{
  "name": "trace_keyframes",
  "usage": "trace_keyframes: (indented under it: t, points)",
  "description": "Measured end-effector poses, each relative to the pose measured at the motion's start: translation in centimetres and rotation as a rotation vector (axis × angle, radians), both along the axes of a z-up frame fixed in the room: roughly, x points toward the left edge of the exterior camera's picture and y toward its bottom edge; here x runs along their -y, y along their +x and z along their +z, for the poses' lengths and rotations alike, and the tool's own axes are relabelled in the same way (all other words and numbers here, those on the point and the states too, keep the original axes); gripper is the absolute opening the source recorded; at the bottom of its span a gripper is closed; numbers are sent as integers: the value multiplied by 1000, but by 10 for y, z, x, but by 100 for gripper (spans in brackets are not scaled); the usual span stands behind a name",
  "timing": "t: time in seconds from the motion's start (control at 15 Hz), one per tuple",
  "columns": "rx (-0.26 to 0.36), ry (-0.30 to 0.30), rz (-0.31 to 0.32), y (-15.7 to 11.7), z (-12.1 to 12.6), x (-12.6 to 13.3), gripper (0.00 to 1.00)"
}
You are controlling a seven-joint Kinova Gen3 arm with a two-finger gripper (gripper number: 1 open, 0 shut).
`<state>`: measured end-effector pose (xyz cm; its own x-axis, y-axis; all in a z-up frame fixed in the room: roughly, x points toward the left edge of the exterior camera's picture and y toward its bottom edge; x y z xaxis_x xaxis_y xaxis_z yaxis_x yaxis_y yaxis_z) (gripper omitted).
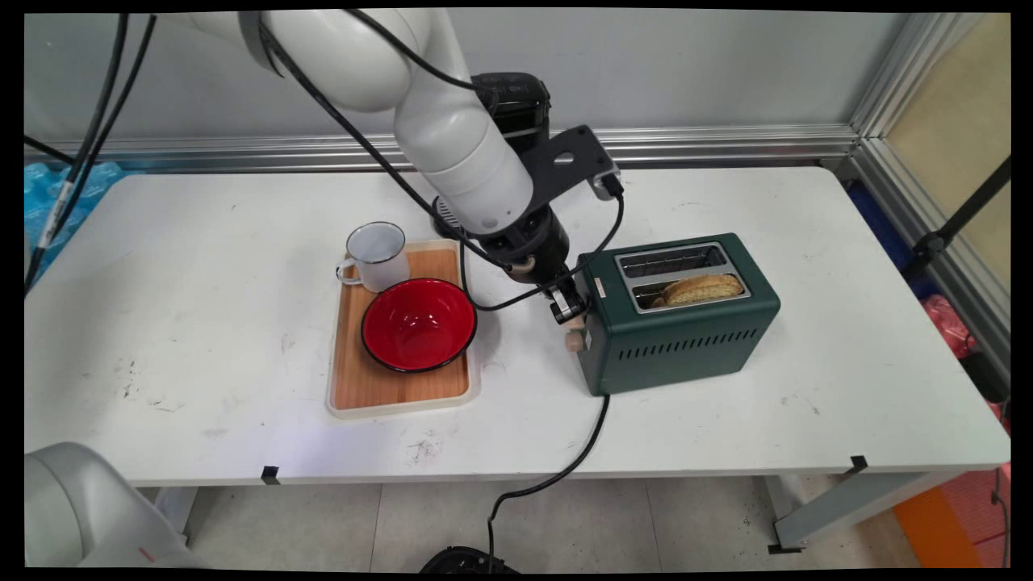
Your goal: Press the toaster switch
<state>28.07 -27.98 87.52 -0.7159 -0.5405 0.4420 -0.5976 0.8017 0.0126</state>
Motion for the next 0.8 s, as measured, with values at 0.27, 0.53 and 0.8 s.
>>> trace_keyframes:
  t: [0.27,0.53,0.8]
  points:
    - [7,8,-1,-3,-7,3,0]
    - [14,14,-4,-6,-13,5,0]
    - [19,21,-9,-8,-18,6,0]
